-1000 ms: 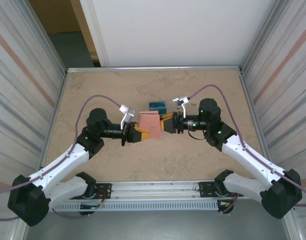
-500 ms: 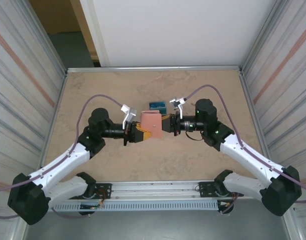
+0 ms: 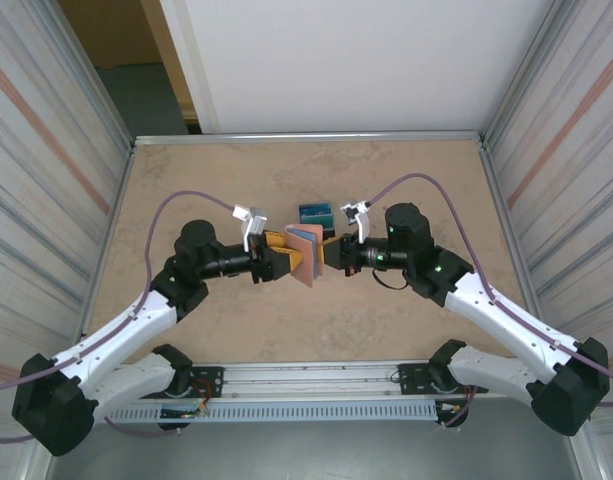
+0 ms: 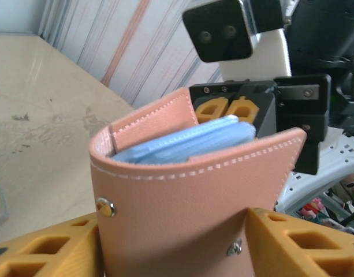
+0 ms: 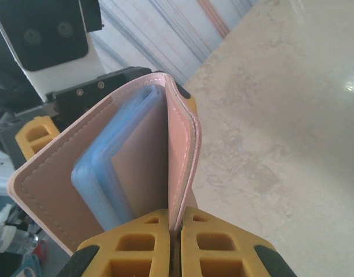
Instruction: Take the credit cards out of the card holder
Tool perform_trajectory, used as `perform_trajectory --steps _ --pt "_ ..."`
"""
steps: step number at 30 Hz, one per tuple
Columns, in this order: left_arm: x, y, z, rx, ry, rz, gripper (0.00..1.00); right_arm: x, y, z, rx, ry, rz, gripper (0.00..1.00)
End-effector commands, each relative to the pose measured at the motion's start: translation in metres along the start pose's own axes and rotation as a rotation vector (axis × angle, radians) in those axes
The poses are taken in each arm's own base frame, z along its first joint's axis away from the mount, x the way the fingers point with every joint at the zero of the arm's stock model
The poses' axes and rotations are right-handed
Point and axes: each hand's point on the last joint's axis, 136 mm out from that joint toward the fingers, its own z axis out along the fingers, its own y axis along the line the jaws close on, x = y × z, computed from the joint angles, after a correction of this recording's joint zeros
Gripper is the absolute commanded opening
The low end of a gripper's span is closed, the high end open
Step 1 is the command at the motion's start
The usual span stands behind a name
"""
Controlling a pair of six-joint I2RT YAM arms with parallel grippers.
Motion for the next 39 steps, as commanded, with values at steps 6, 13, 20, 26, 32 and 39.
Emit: perform_trajectory --steps 6,13,20,26,32,39 --pt "0.002 0.0 0.01 -0.018 0.011 -0.008 0.68 -0.027 -0.004 -0.007 0.101 -0.092 0.036 0.0" --pt "0.012 -0.001 0.029 -0.033 0.057 -0.006 0.69 -0.023 -0.026 -0.002 0.185 -0.096 0.123 0.0" --pt "0.024 0.003 0.043 -0.069 0.101 -0.012 0.82 -0.019 -0.041 -0.002 0.244 -0.106 0.184 0.0" --pt "0.031 0.006 0.049 -0.088 0.123 -0.021 0.98 -0.016 -0.05 -0.003 0.278 -0.113 0.211 0.0" --pt "0.033 0.011 0.05 -0.121 0.135 -0.031 0.87 -0.015 -0.055 -0.005 0.292 -0.124 0.228 0.0" --pt "0.033 0.015 0.046 -0.162 0.133 -0.034 0.82 -0.017 -0.055 -0.009 0.294 -0.138 0.228 0.0"
